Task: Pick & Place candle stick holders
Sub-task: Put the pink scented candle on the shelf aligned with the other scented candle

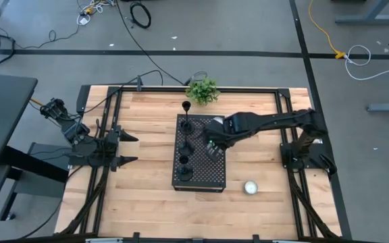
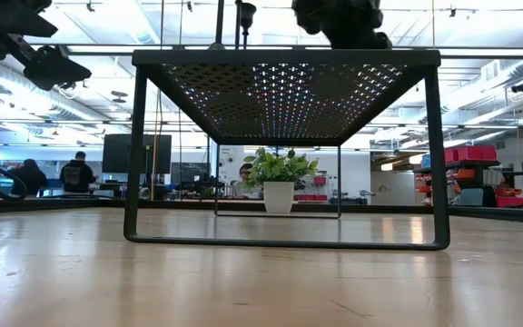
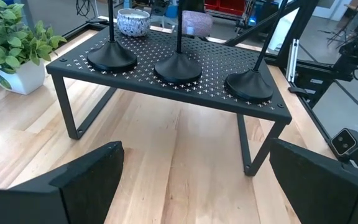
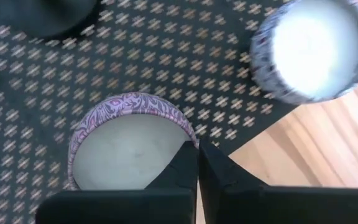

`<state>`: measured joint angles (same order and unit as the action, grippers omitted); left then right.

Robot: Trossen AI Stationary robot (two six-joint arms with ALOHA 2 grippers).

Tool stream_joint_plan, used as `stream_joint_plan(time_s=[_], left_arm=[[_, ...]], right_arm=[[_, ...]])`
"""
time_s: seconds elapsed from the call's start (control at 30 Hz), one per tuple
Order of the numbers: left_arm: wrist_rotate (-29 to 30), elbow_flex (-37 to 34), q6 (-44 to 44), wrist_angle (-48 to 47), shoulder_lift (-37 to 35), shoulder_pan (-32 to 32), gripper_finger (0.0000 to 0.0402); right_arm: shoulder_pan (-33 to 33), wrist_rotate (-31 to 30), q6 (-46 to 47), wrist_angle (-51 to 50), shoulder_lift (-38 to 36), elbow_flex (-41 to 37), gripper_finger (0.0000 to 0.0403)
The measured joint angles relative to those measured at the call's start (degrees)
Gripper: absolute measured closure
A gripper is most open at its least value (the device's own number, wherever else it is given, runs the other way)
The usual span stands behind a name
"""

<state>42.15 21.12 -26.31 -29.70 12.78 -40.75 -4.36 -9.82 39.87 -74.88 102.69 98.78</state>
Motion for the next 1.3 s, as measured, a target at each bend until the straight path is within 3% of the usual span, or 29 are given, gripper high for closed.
stream_joint_plan(time_s=[0.43,0.67,1.3], left_arm=[[0.00,0.00,-0.01,-0.28,0.00,0.02,0.0003],[-0.44,0.00,-0.04,-0.26,0.00,0.00,0.0003],[-0.46,0.00,-0.06,-0.24,-0.02,0.00,0.0003]], right_arm=[[0.70,1.85,-0.62,-0.51,-0.11,0.00,0.0403],[0.61,-0.63,-2.26,-0.57,-0.17,0.00,0.0400],[0.63,-4.27,-3.67,0.29,-0.22,0.00,0.0302]])
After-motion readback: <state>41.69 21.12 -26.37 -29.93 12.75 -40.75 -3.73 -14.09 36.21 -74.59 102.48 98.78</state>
